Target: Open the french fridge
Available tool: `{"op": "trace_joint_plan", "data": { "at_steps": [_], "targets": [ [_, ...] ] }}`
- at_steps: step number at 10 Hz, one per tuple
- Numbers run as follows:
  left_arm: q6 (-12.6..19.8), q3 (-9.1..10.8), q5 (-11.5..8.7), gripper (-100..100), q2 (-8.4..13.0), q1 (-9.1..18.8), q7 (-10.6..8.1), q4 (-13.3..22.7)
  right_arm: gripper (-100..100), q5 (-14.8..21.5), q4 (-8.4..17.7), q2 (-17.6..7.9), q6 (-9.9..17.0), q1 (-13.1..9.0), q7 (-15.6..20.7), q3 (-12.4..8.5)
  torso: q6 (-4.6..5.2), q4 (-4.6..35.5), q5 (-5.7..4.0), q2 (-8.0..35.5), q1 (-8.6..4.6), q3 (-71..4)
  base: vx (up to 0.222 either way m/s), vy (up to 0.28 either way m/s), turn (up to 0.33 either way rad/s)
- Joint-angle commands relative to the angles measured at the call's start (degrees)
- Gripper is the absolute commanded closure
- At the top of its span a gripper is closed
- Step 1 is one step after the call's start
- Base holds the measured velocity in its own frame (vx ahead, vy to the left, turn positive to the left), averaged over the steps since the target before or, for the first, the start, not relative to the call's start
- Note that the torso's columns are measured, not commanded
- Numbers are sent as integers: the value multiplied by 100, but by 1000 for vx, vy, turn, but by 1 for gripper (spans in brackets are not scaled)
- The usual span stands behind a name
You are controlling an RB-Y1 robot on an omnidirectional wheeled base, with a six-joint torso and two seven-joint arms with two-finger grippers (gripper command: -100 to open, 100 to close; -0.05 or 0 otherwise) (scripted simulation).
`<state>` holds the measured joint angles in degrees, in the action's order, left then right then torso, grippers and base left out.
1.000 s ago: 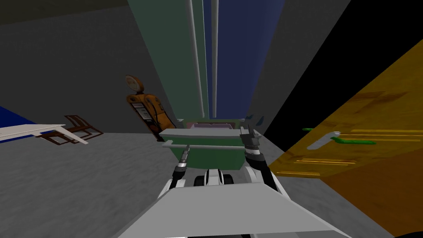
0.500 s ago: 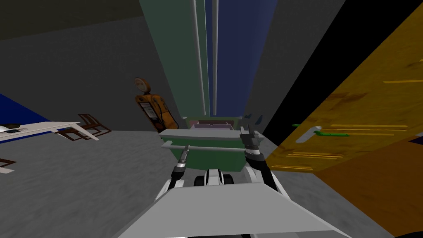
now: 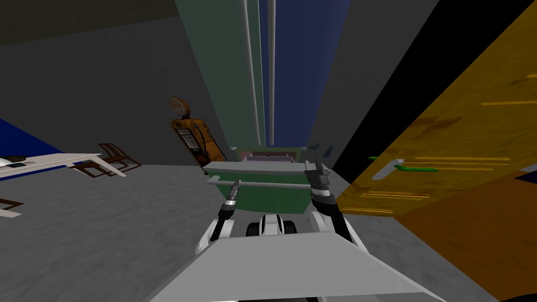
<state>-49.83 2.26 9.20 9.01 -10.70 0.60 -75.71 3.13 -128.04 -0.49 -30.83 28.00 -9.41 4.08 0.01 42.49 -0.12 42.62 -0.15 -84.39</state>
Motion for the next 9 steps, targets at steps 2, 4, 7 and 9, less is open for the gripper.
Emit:
{"op": "trace_joint_plan", "data": {
  "at_steps": [2,4,7,9],
  "targets": [
    [466,60,-49,-100,178,249,-182,-277,0,0,0,0,0,0,0,0,-11,27,-21,20,-7,9,-63,-26,-12],
    [466,60,-49,-100,178,249,-182,-277,0,0,0,0,0,0,0,0,-13,43,-32,27,-12,11,-29,-12,9],
    [586,19,-36,0,153,145,-200,-181,0,0,0,0,0,0,0,0,-3,16,-14,7,-10,3,0,0,0],
    [610,16,-35,0,151,121,-203,-153,0,0,0,0,0,0,0,0,1,-2,-2,-16,0,-10,0,0,0]
  ]
}}
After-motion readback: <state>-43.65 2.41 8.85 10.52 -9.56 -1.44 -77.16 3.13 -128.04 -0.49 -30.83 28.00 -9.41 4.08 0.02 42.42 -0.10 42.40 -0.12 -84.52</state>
